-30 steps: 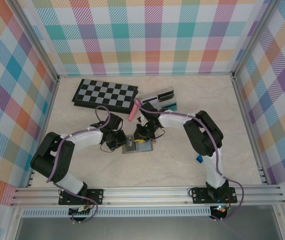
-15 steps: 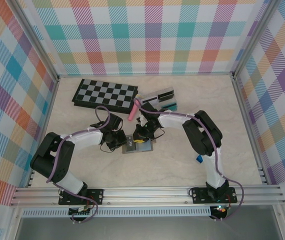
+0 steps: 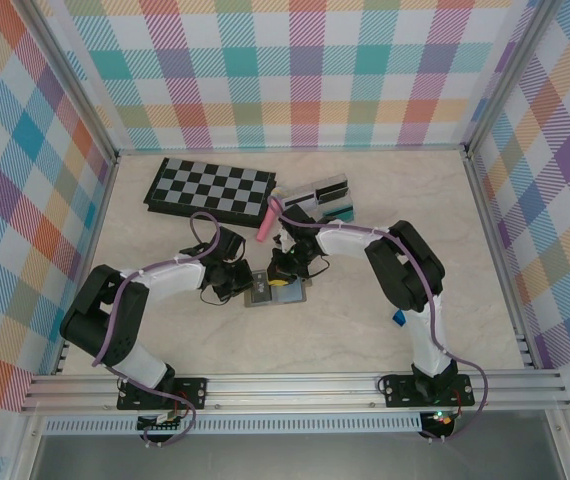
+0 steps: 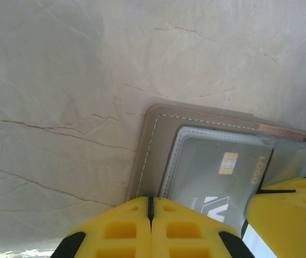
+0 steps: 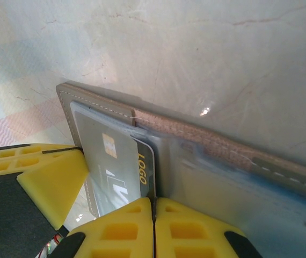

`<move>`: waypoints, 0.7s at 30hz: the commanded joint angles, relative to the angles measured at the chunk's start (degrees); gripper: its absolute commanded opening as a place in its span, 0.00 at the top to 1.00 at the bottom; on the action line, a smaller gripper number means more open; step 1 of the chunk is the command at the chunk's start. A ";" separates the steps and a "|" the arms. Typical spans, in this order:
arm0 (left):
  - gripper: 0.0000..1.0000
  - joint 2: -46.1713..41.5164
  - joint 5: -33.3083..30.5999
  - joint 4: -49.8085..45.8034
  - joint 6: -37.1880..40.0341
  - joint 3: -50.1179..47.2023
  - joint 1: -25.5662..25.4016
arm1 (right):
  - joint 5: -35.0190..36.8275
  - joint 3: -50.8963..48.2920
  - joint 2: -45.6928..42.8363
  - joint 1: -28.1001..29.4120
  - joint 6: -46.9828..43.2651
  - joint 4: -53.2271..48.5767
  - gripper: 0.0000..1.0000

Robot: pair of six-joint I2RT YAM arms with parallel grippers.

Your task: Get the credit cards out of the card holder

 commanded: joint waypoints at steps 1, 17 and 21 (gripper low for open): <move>0.97 -0.34 -1.50 -2.48 0.21 -1.53 -0.36 | 0.49 -0.29 -1.02 0.37 -0.67 -0.42 0.93; 0.93 -1.12 -0.99 -3.90 1.71 1.21 -0.36 | 2.38 -3.01 -5.12 -1.44 -1.24 -1.78 0.92; 0.94 -2.12 -1.20 -5.21 2.37 3.41 -0.36 | 2.56 -2.93 -4.39 -1.49 -1.24 -2.24 0.91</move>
